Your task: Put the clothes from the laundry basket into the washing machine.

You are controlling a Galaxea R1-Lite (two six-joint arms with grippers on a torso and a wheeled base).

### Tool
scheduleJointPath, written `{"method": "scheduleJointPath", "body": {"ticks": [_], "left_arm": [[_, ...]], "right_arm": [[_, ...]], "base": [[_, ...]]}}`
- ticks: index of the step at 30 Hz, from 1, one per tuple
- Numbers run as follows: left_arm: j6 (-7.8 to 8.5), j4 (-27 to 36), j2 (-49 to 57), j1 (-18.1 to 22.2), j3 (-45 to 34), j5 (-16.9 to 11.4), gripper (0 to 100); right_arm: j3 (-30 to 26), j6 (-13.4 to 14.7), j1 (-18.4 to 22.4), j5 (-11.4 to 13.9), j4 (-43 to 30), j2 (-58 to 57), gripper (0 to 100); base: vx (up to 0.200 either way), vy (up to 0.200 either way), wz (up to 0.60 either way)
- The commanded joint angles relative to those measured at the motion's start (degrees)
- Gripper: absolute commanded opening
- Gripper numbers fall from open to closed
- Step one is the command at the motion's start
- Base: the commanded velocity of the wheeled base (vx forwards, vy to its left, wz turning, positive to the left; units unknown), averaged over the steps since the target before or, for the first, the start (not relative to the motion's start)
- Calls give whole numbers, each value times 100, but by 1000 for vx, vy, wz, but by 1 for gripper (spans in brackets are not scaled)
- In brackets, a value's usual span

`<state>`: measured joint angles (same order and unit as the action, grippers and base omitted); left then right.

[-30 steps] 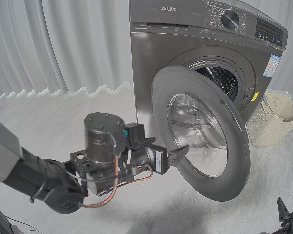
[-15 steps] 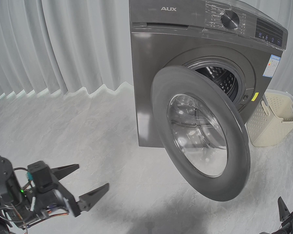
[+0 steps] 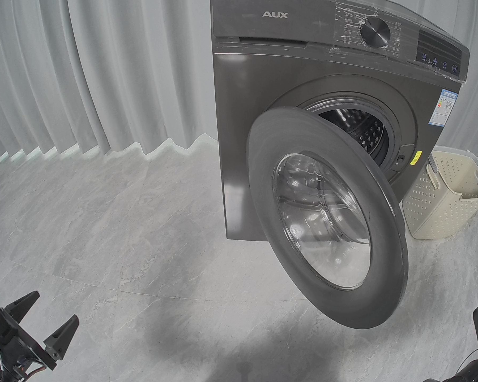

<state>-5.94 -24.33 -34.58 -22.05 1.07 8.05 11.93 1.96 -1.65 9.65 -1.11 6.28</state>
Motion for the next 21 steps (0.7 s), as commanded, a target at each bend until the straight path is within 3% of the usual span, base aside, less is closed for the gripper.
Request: {"method": "scheduleJointPath", "body": {"ticks": [1,2,4,9,12,14,17,19,21], "left_arm": [[58,1563,2404,1318,-107,-251,100],[58,1616,2439,1344,-107,-260,100],[49,2020,2755,1564,-107,-444,100],[-65,2055,3001,1915,-107,-699,100],[128,2047,3010,1933,-107,-699,100],[93,2055,3010,1924,-107,-646,100],[242,2257,3054,2038,-107,-558,100],[418,2398,3204,2337,-98,-629,100],[682,2477,3221,2240,-90,-901,100]], "right_arm": [[538,-346,-398,766,32,2106,100],[538,-390,-424,801,85,2193,100],[547,-688,-846,1170,665,2905,100],[687,-741,-1224,1197,1429,4048,100],[819,-706,-1584,1214,1816,4619,100],[881,-706,-1778,1214,1798,4839,100],[890,-706,-1971,1179,1834,5129,100],[960,-741,-1971,1161,1842,5393,100],[1074,-750,-1936,1126,1842,5648,100]], "base": [[0,0,0],[0,0,0],[0,0,0],[0,0,0],[0,0,0],[0,0,0],[0,0,0],[0,0,0],[0,0,0]]}}
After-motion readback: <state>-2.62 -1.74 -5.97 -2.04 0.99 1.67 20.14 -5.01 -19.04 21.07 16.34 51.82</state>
